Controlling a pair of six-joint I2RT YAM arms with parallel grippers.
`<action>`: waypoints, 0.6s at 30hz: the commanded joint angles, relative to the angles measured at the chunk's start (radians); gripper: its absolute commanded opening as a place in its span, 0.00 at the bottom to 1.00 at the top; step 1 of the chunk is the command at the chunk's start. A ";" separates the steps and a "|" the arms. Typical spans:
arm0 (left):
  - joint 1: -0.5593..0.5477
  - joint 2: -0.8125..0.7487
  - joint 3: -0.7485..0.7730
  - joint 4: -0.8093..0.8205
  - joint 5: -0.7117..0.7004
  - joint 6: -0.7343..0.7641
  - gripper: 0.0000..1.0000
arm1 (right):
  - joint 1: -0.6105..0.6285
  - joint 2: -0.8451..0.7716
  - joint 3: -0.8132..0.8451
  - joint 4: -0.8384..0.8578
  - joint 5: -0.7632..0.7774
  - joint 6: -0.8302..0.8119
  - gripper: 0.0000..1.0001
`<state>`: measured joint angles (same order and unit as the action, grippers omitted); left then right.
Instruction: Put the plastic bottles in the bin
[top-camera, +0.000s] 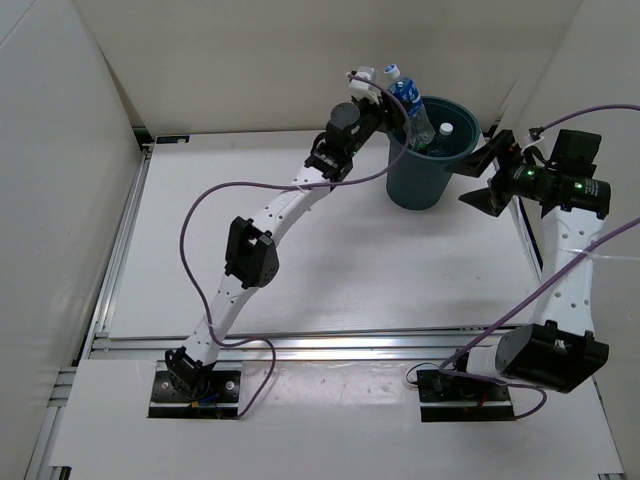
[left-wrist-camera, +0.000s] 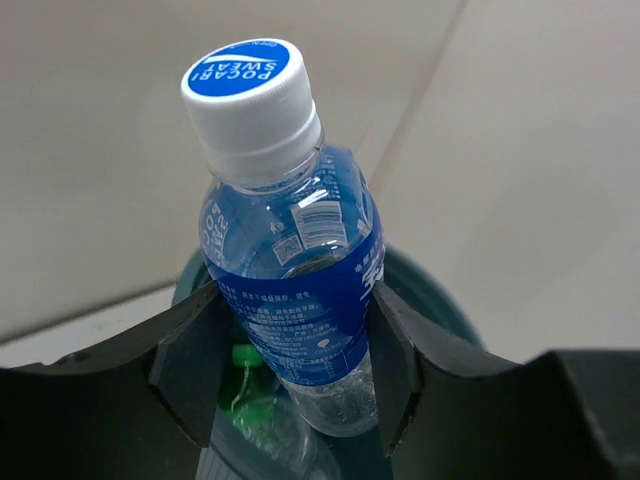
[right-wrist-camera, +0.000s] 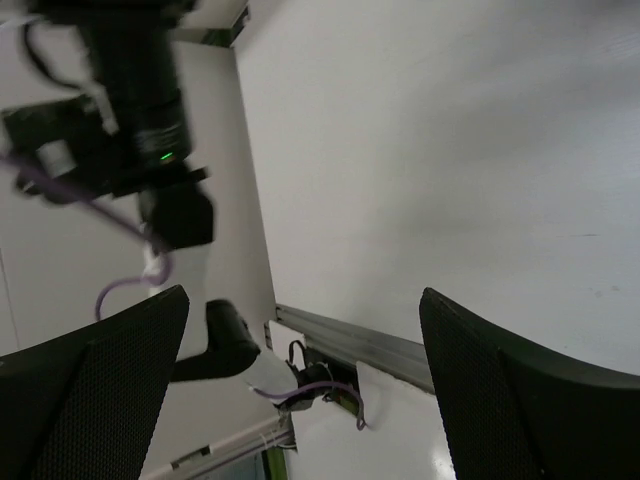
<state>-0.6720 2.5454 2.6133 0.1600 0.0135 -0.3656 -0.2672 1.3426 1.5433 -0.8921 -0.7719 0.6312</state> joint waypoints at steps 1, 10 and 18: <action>-0.005 -0.031 -0.019 0.078 -0.050 0.031 0.63 | -0.003 -0.039 0.047 -0.002 -0.122 -0.016 0.99; 0.072 -0.333 -0.222 -0.178 -0.023 0.062 1.00 | -0.023 -0.017 0.078 -0.019 -0.049 -0.005 0.99; -0.013 -1.017 -1.016 -0.232 -0.237 0.279 1.00 | -0.041 0.015 0.031 0.037 -0.058 0.018 0.99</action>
<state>-0.5980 1.7584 1.7615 -0.0544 -0.1116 -0.2050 -0.3019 1.3594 1.5795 -0.9035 -0.8211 0.6342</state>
